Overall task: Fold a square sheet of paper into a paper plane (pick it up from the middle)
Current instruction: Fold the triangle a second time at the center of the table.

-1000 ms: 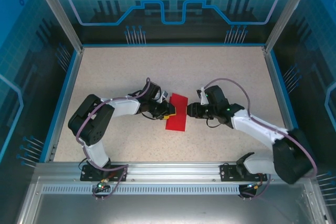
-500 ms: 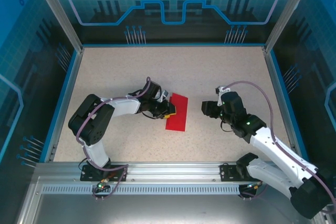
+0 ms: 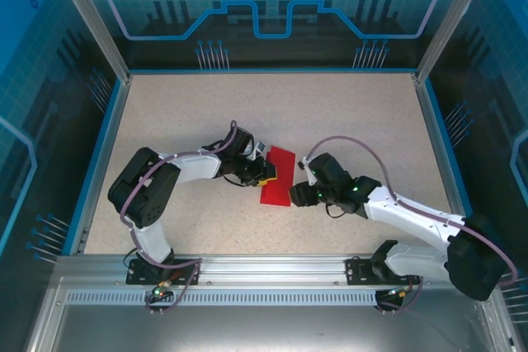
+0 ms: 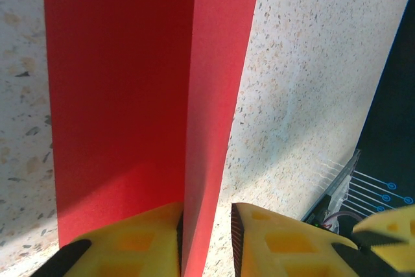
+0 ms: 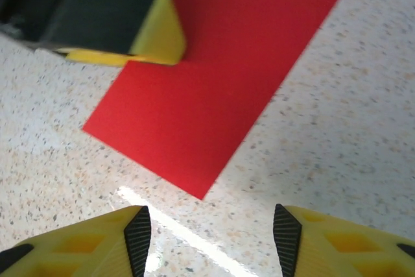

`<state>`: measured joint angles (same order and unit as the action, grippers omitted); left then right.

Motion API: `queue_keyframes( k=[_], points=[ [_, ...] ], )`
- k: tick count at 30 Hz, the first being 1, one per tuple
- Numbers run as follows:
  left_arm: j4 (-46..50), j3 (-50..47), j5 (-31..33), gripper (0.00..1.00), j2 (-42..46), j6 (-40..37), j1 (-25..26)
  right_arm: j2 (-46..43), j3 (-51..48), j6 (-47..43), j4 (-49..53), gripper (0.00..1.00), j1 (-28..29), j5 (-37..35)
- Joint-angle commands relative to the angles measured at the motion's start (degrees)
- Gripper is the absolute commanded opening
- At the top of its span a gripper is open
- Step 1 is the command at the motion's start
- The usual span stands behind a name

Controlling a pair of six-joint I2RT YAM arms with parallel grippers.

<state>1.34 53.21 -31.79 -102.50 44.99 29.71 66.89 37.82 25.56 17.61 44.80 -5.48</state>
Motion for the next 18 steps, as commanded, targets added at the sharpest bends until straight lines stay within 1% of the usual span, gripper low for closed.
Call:
queue_keyframes(
  k=[1, 7, 13, 18],
  points=[
    [1.01, 1.62, -0.37, 0.27, -1.12, 0.29, -0.4, 1.44, 2.93, -1.53, 2.31, 0.56, 5.23, -11.61],
    [0.66, 2.11, -0.87, 0.27, -1.69, 0.88, -0.43, 4.12, 5.1, -3.34, 4.14, 0.58, 14.06, -20.77],
    [0.59, 2.0, -0.91, 0.27, -1.32, 1.28, -0.44, 7.62, 7.21, -3.81, 4.98, 0.6, 16.79, -21.68],
    [0.41, 1.99, -1.43, 0.27, -1.27, 1.34, -0.45, 10.24, 8.12, -4.67, 2.39, 0.62, 18.92, -19.92]
  ],
)
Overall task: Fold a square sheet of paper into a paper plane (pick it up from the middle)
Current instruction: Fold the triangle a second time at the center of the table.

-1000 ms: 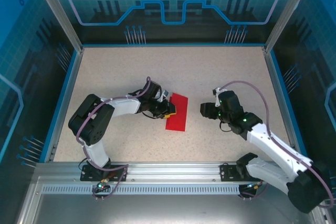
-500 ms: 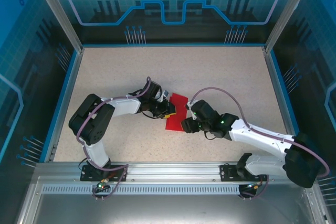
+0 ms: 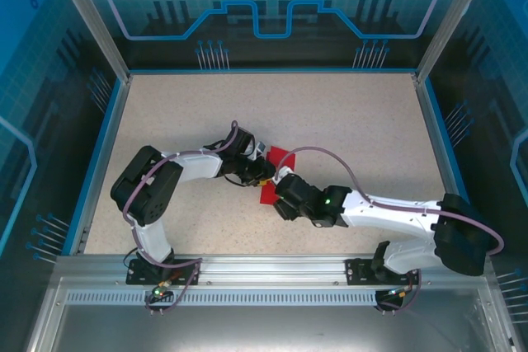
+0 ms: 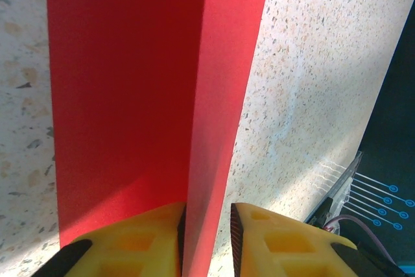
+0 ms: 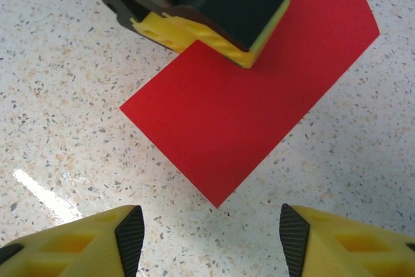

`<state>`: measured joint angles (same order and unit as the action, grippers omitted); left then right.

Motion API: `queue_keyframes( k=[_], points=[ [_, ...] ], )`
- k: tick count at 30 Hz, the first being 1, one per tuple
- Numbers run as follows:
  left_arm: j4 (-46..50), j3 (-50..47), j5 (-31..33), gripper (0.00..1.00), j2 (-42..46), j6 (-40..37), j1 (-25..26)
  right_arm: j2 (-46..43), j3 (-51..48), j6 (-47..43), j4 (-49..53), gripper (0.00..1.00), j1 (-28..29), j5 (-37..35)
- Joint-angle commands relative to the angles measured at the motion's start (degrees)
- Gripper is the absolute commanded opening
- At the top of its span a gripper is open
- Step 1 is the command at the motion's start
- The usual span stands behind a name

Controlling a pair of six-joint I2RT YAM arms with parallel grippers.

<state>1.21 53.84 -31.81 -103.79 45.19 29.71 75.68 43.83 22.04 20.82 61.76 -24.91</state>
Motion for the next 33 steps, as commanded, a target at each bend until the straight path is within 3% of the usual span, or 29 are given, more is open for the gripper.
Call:
queue_keyframes(
  k=[1, 17, 24, 33],
  points=[
    [0.49, 1.35, -1.41, 0.27, 0.12, 1.17, -0.38, 2.56, 2.79, -1.45, -1.29, 0.63, 2.67, -0.57],
    [2.5, 1.82, -1.27, 0.27, 1.27, 0.44, -0.37, 19.97, 13.95, 0.85, 0.84, 0.67, 8.37, -13.63],
    [2.88, 1.83, -1.33, 0.27, 1.12, 0.24, -0.32, 22.65, 14.76, 3.36, 0.82, 0.51, 8.38, -15.32],
    [3.18, 2.05, -1.01, 0.27, 1.11, 0.25, -0.39, 18.96, 12.23, 1.98, -1.01, 0.28, 7.89, -13.53]
  ],
)
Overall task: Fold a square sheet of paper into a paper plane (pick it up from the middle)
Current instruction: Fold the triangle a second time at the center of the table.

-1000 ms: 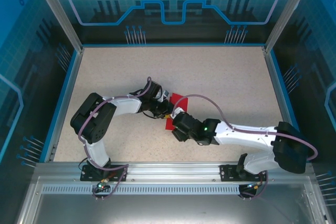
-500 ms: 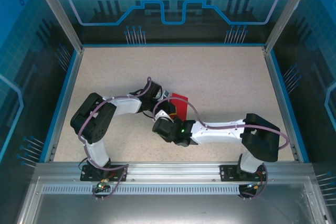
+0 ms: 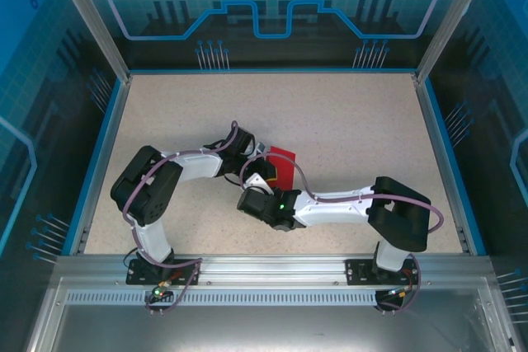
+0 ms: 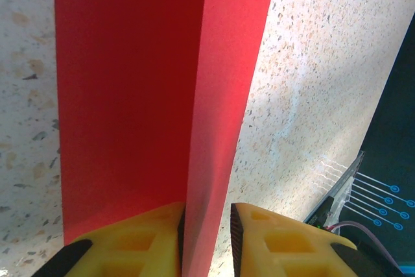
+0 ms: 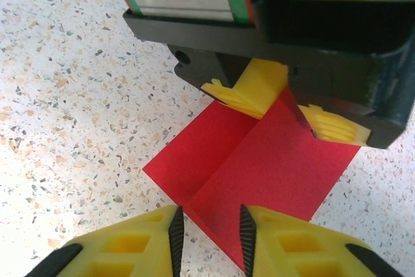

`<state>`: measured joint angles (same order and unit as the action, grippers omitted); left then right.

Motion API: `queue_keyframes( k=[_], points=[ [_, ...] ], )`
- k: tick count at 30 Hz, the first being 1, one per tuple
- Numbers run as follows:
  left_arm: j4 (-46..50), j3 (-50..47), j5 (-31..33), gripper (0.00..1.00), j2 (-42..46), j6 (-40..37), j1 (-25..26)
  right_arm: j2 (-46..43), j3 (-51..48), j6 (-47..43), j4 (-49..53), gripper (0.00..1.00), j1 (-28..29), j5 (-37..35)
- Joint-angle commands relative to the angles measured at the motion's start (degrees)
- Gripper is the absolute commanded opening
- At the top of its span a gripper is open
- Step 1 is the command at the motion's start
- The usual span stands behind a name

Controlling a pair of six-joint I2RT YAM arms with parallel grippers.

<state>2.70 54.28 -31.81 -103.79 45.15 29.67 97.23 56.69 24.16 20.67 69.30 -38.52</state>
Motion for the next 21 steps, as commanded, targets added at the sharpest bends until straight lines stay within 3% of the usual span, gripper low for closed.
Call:
queue_keyframes(
  k=[1, 9, 16, 19, 21],
  points=[
    [1.71, 1.7, -1.01, 0.27, 1.1, 0.29, -0.32, -3.12, -0.99, -0.07, -0.97, 0.26, -0.07, 0.33],
    [2.09, 2.23, -0.83, 0.27, 1.05, 0.42, -0.39, -7.32, -4.66, -1.36, -3.88, 0.1, -3.43, 6.71],
    [2.21, 2.15, -0.88, 0.27, 1.47, 0.56, -0.38, -11.75, -7.79, -2.89, -7.73, 0.39, -3.98, 11.74],
    [1.9, 2.22, -1.13, 0.27, 1.41, 0.72, -0.39, -10.06, -6.85, -3.2, -8.36, 0.53, -3.02, 11.42],
    [1.87, 2.32, -1.33, 0.27, 1.39, 0.84, -0.33, -7.48, -4.56, -2.71, -7.08, 0.57, -2.29, 9.13]
  ],
)
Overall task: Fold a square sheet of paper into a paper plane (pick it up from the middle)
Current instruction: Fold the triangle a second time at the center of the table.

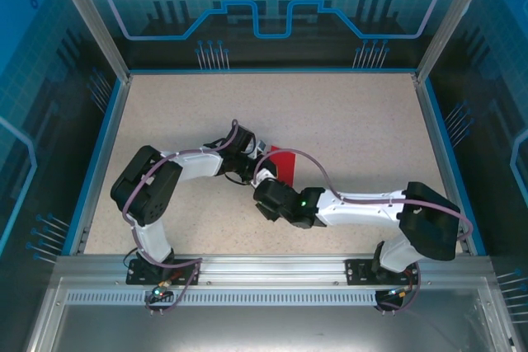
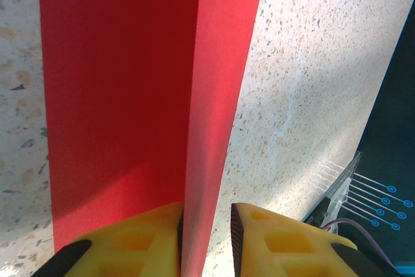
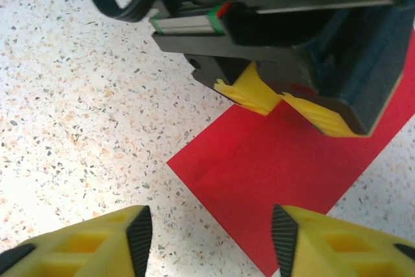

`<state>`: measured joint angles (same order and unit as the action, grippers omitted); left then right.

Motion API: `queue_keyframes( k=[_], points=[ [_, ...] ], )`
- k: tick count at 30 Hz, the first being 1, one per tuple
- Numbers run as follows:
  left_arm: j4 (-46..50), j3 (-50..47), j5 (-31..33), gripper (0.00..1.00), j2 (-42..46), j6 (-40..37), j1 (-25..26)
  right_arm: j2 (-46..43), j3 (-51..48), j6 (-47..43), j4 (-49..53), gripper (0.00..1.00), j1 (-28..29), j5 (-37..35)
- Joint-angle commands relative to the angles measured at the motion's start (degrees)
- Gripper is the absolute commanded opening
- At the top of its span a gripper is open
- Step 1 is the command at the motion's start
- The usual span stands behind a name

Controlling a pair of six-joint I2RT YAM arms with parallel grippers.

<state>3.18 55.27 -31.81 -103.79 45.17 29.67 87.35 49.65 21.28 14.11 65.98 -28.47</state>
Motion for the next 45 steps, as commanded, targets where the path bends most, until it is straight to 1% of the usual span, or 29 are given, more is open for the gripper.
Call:
queue_keyframes(
  k=[1, 3, 6, 8, 9, 10, 14, 20, 25, 29, 33, 34, 36, 39, 41, 45],
  points=[
    [1.38, 1.42, -1.41, 0.27, 1.45, 0.86, -0.36, 3.72, 3.45, 0.4, 0.25, 0.58, 1.46, -2.55],
    [1.53, 1.42, -1.41, 0.27, 1.42, 0.83, -0.33, 6.25, 5.03, 2.11, 2.51, 0.59, 2.08, -7.12],
    [1.6, 1.42, -1.59, 0.27, 1.47, 0.86, -0.32, 8.15, 5.61, 4.49, 4.39, 0.59, 2.57, -11.84],
    [1.57, 1.34, -1.51, 0.27, 1.52, 0.83, -0.33, 8.51, 5.29, 5.07, 3.69, 0.54, 2.45, -12.7],
    [1.6, 1.42, -1.51, 0.27, 1.42, 0.8, -0.36, 8.74, 5.21, 5.42, 3.73, 0.5, 2.58, -13.08],
    [1.58, 1.51, -1.58, 0.27, 1.4, 0.82, -0.32, 8.9, 4.98, 5.61, 3.54, 0.46, 2.54, -13.14],
    [1.59, 1.56, -1.61, 0.27, 1.45, 0.88, -0.32, 9.29, 4.56, 5.37, 3.06, 0.34, 2.65, -12.17],
    [1.74, 1.38, -1.41, 0.27, 1.4, 0.79, -0.36, 7.03, 3.79, 4.08, 1.84, 0.21, 2.71, -10.0],
    [2.0, 1.42, -1.08, 0.27, 1.78, 0.63, -0.33, 5.18, 2.96, 2.91, 1.72, 0.09, 1.56, -7.83],
    [3.08, 1.5, 0.48, 0.28, 2.47, 0.37, -0.32, 3.43, 1.33, 1.75, 0.02, 0.03, -0.03, -3.56],
    [5.06, 1.37, 4.5, 0.36, 3.99, 0.54, -0.4, 0.5, -1.77, 0.93, -3.24, 0.02, -2.74, 3.78],
    [5.54, 1.34, 5.67, 0.4, 4.44, 0.54, -0.48, -0.28, -2.67, 0.91, -4.18, 0.02, -3.83, 5.58],
    [6.62, 1.42, 7.6, 0.42, 5.29, 0.53, -0.51, -1.83, -4.48, 0.82, -6.3, 0.02, -6.54, 11.05],
    [8.5, 1.27, 10.9, 0.5, 6.6, 0.51, -0.49, -3.81, -7.23, 0.92, -9.79, 0.03, -10.94, 18.86],
    [9.01, 0.82, 12.38, 0.55, 7.54, 0.49, -0.54, -5.07, -9.09, 1.09, -11.9, 0.03, -13.56, 22.54],
    [9.52, -0.24, 13.63, 0.56, 8.99, 0.39, -0.61, -6.29, -11.38, 1.14, -14.49, 0.03, -18.82, 29.6]
  ],
)
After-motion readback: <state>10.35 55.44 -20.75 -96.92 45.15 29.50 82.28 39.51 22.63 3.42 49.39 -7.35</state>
